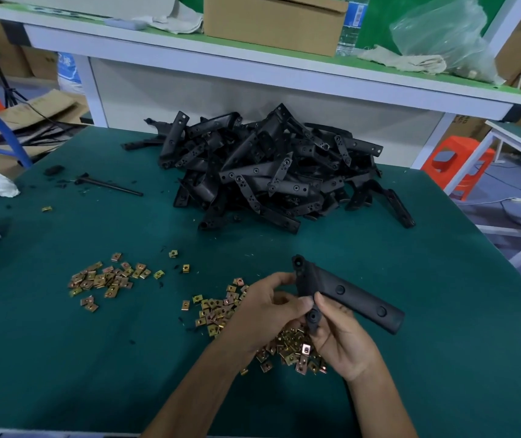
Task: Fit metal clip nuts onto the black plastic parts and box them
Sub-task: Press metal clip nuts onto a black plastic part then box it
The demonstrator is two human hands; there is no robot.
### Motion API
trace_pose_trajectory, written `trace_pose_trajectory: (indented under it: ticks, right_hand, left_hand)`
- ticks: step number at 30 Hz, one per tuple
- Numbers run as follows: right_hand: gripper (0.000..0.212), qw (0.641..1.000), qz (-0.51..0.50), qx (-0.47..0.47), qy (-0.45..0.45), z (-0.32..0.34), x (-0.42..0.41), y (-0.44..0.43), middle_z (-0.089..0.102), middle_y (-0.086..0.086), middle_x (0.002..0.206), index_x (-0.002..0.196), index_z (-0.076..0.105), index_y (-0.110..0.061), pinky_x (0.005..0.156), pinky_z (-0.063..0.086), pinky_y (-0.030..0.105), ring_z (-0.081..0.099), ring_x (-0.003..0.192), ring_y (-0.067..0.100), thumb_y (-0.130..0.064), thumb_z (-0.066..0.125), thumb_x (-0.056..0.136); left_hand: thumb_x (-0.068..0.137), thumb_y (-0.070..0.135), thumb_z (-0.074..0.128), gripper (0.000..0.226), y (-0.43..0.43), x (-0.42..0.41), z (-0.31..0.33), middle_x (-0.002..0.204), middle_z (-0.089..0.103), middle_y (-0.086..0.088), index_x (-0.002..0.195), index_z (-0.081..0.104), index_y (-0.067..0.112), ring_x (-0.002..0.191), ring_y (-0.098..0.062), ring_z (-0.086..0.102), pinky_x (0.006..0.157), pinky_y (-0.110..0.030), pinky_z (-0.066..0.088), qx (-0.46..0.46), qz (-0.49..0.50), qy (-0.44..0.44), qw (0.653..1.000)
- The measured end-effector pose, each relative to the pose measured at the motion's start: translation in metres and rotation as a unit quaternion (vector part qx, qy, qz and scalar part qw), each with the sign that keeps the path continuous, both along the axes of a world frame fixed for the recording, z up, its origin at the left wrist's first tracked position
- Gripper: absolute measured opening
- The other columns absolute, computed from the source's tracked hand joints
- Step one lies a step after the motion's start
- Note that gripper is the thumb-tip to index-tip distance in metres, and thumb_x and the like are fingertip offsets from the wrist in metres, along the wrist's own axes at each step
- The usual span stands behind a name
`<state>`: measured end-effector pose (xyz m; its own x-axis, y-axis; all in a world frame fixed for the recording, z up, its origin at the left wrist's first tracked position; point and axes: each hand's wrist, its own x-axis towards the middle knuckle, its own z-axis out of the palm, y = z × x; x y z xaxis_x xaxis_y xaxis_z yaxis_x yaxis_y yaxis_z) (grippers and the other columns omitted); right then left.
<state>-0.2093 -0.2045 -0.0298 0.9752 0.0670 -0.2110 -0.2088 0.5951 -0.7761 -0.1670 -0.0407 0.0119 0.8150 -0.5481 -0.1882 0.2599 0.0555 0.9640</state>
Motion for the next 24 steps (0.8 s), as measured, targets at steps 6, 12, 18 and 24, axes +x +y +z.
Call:
trace_pose_trajectory:
  ticks: [6,12,18,24]
  right_hand:
    - [0.066,0.989,-0.076,0.126,-0.004,0.003,-0.002,-0.007,0.075,0.014,0.095,0.101,0.081,-0.007,0.042,0.05,0.012,0.067,0.056,0.007,-0.018,0.106,0.041]
    - [0.066,0.982,-0.089,0.167,-0.014,-0.001,-0.001,-0.012,0.074,0.013,0.097,0.101,0.081,-0.009,0.04,0.049,0.012,0.062,0.049,0.007,-0.014,0.106,0.041]
    - [0.065,0.985,-0.076,0.155,-0.015,-0.001,-0.002,-0.009,0.074,0.015,0.098,0.104,0.081,-0.009,0.04,0.05,0.013,0.065,0.052,0.007,-0.013,0.105,0.044]
    - [0.064,0.99,-0.062,0.13,-0.01,0.003,-0.002,-0.006,0.074,0.016,0.098,0.103,0.081,-0.007,0.041,0.051,0.013,0.065,0.052,0.008,-0.016,0.104,0.045]
  left_hand:
    - [0.104,0.029,0.048,0.027,0.027,0.034,-0.008,0.106,0.068,0.007,0.121,0.068,0.022,0.094,0.0,0.058,0.08,-0.014,0.043,0.369,0.101,-0.393,0.836]
    - [0.101,0.032,0.051,0.025,0.045,0.039,-0.027,0.118,0.062,-0.001,0.12,0.062,0.019,0.111,-0.022,0.053,0.096,-0.035,0.045,0.532,0.063,-0.381,0.753]
    - [0.103,0.032,0.044,0.027,0.045,0.041,-0.033,0.112,0.063,-0.001,0.117,0.062,0.018,0.106,-0.022,0.054,0.093,-0.034,0.046,0.509,0.086,-0.389,0.763]
    - [0.105,0.026,0.039,0.021,0.04,0.042,-0.025,0.091,0.067,0.003,0.096,0.057,0.019,0.076,-0.009,0.058,0.075,-0.026,0.045,0.395,0.131,-0.335,0.845]
